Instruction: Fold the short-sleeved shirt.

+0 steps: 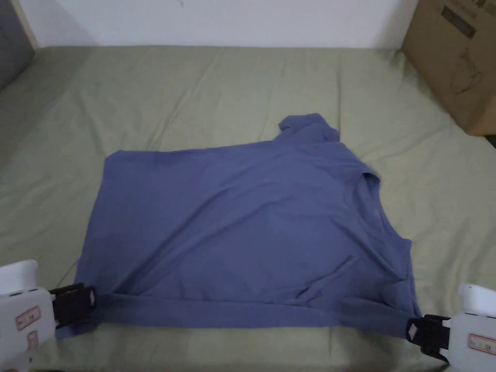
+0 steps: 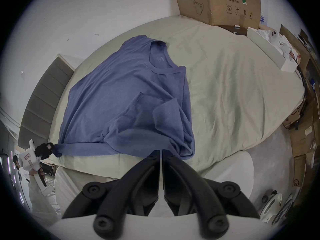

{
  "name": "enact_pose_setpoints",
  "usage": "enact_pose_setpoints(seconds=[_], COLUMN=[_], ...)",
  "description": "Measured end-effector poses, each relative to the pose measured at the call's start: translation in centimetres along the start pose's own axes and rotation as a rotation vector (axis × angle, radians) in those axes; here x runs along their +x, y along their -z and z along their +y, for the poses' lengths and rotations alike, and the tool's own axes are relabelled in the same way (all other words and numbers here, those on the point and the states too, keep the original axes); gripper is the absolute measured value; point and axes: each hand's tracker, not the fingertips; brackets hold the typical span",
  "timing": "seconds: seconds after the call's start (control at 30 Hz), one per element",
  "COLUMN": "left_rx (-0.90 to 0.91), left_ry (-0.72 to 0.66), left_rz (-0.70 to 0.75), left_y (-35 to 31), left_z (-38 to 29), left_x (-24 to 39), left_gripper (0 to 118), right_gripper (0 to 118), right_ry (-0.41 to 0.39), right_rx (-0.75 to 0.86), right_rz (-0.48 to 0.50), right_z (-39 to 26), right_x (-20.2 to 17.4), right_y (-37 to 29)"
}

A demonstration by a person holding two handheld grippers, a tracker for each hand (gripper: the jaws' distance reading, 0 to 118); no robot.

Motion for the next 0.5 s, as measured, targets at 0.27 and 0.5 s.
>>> enact_pose_setpoints(seconds=[0.27,0.5], left_rx=[-0.044,-0.042], left_ry=[0.011,0.029], left_rz=[-0.014,-0.021], left_y=[-0.8,-1.9], left_z=[-1.0,-1.1], left_x=[0.3,0.2], left_gripper=[3,3], right_gripper=[85,9], right_ry=[-0.048,-0.114], right_rx=[-0.051,-0.083], right_rz=[-0.077,-0.104], right_z=[0.9,2.1], right_x=[1.4,1.7], right_y=[1.6,5.2])
